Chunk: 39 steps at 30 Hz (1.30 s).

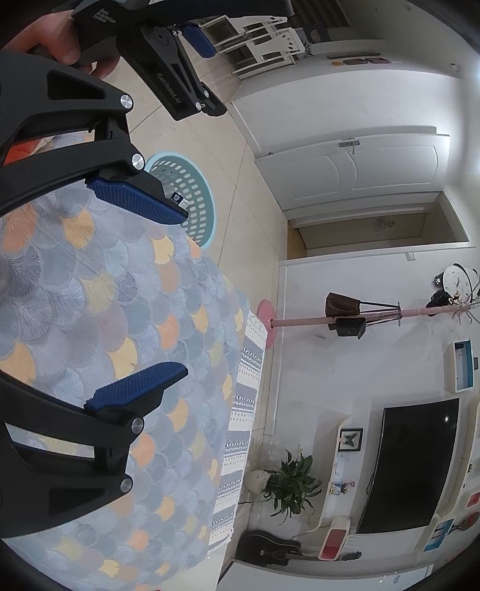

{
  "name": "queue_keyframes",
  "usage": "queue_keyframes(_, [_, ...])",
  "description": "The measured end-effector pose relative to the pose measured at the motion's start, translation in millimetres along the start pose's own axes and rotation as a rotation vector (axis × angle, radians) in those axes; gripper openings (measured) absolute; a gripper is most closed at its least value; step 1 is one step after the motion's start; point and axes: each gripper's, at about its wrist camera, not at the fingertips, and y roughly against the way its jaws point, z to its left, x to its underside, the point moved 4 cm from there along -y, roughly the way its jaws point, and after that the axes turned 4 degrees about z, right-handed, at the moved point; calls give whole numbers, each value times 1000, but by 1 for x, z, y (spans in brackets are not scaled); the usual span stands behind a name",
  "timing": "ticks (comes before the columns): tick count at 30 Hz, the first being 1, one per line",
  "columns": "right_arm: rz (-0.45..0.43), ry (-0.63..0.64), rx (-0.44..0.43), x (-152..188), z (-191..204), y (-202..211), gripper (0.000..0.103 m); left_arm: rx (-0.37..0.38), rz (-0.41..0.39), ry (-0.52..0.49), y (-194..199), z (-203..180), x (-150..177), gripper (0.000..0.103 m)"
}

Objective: Collect trash

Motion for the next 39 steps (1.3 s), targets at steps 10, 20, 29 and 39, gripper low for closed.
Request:
queue_keyframes(10, [-15,-2,10,1,4,-4,73,24,-8,22,1,9,-2,95])
queue_keyframes(20, [-35,-16,3,-1,9,-4,73,49,17,17,-9,14,-2,95])
queue_keyframes(29, [-44,-20,-10,-3,8,-4,73,57,15,26,-8,16,-2,95])
queue_keyframes(39, [-47,-27,-24,-3,7,-6,73,64,19,18,-10,15,-3,95])
